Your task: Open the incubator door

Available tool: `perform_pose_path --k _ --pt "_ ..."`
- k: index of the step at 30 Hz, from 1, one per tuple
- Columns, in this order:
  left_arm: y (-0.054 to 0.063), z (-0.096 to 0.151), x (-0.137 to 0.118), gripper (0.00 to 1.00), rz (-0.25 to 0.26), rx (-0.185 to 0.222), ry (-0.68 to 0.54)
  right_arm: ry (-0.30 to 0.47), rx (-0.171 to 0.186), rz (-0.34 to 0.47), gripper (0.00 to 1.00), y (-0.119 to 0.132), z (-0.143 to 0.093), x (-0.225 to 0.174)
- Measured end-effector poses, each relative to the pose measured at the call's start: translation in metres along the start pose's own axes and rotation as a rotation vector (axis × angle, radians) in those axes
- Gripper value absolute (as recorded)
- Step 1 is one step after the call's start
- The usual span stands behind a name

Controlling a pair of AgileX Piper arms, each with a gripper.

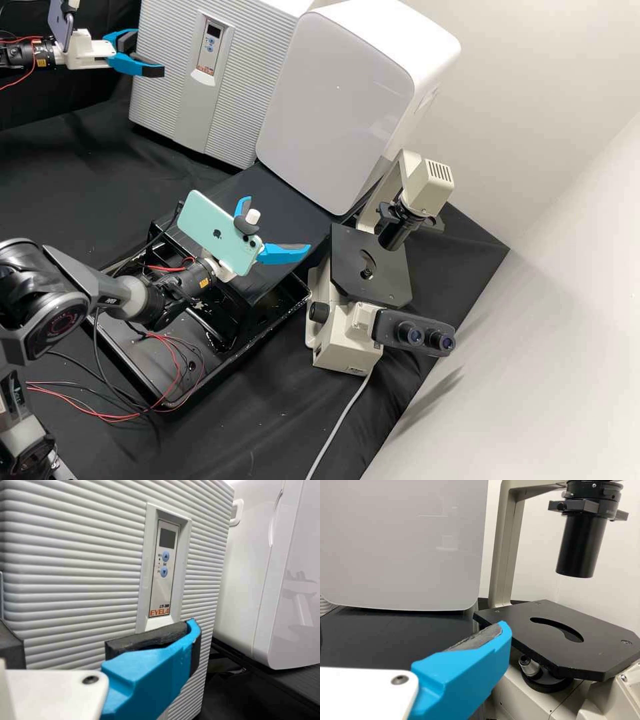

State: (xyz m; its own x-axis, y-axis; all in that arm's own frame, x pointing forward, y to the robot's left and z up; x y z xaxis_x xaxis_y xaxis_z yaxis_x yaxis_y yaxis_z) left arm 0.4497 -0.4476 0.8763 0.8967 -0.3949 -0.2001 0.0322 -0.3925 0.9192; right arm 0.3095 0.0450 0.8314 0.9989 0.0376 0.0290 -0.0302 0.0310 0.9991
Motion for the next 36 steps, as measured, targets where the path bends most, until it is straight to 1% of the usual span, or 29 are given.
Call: perform_pose_path --k 11,17,21,28,31,36 --pt "-0.0002 0.0 -0.0001 0.0 -0.001 0.0 0.0 0.0 0.0 0.0 1.0 0.0 0.0 0.0" --pt "-0.0021 0.0004 -0.0026 0.0 0.009 -0.02 0.004 0.0 0.0 0.0 1.0 0.0 0.0 0.0" --pt "-0.0029 0.0006 -0.0035 0.0 0.01 -0.017 0.005 0.0 0.0 0.0 1.0 0.0 0.0 0.0" --pt "-0.0033 -0.0008 -0.0046 0.0 0.023 -0.029 0.021 0.0 0.0 0.0 1.0 0.0 0.0 0.0" --pt "-0.0034 -0.0017 -0.0054 0.0 0.034 -0.044 0.032 0.0 0.0 0.0 1.0 0.0 0.0 0.0" --pt "-0.0016 -0.0012 -0.0057 0.0 0.031 -0.037 0.04 0.0 0.0 0.0 1.0 0.0 0.0 0.0"
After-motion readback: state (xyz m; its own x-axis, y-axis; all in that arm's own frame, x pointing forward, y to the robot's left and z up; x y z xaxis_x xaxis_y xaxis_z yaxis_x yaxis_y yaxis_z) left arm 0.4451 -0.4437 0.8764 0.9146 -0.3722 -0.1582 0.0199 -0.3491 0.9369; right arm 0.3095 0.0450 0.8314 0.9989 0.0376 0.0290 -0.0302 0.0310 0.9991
